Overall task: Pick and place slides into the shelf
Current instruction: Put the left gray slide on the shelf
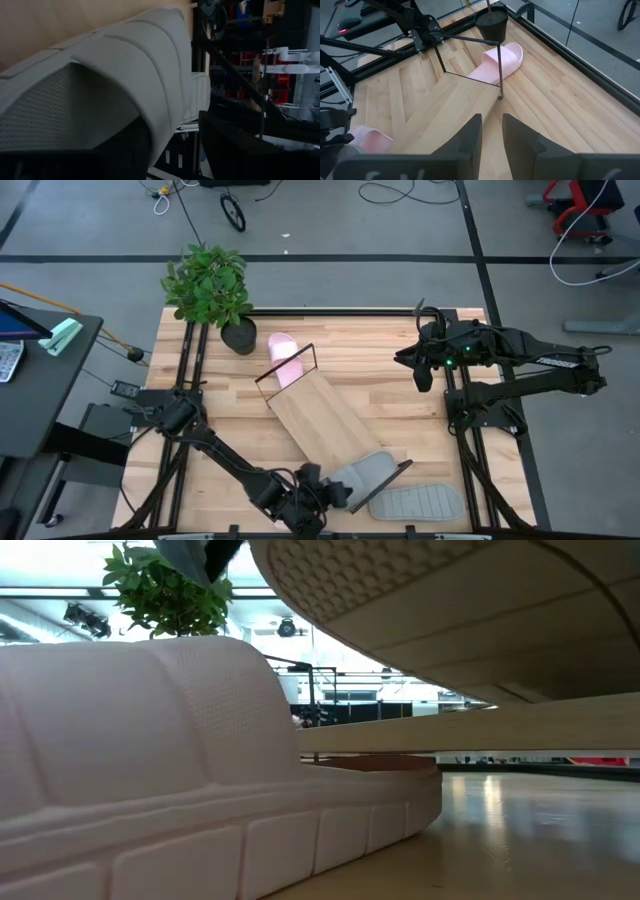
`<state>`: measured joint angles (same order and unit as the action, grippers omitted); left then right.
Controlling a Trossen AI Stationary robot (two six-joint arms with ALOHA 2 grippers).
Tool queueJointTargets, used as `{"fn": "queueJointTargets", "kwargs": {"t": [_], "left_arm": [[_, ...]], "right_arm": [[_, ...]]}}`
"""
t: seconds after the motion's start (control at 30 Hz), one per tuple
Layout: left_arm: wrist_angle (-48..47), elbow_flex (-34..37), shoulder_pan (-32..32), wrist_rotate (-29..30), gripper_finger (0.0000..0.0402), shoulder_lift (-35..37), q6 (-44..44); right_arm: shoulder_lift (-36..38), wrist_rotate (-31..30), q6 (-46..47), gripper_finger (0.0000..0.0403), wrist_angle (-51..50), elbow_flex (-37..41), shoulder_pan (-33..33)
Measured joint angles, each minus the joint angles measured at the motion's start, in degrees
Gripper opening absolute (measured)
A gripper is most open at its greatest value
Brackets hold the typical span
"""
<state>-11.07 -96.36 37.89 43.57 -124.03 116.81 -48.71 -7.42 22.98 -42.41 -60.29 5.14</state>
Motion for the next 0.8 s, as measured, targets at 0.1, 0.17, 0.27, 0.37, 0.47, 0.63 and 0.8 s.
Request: {"fn": "queueJointTargets", "kwargs": {"t": [0.1, 0.17, 0.27, 0.37, 0.47, 0.63, 0.8], "left_arm": [[0.02, 0.00, -0.61, -1.94, 0.0178, 0.00, 0.00], [-0.01, 0.00, -0.61, -3.07, 0.0185, 0.00, -0.02], [-0.41, -0.02, -0.56, -3.61, 0.0193, 0.00, 0.00], [-0.61, -0.02, -0.44, -3.81, 0.0201, 0.00, 0.03], [-0.59, -0.02, -0.39, -3.85, 0.0209, 0.00, 0.72], [-1.39, -0.02, -0.39, -6.33, 0.0222, 0.00, 0.62], [-1.78, -0.02, -0.11, -7.06, 0.0236, 0.00, 0.99]], "right_arm": [[0.00, 0.01, 0.00, 0.0082, -0.02, 0.00, -0.01], [0.00, 0.02, 0.00, 0.0082, -0.03, 0.00, 0.00], [0.00, 0.33, 0.00, 0.0082, -0.14, 0.00, -0.01], [0.02, 0.42, 0.00, 0.0082, -0.44, 0.00, 0.00], [0.02, 0.42, 0.00, 0.0082, -0.93, 0.00, -0.01], [0.02, 0.43, 0.00, 0.0082, -0.98, 0.00, 0.00], [0.02, 0.44, 0.00, 0.0082, -0.98, 0.00, 0.01]]}}
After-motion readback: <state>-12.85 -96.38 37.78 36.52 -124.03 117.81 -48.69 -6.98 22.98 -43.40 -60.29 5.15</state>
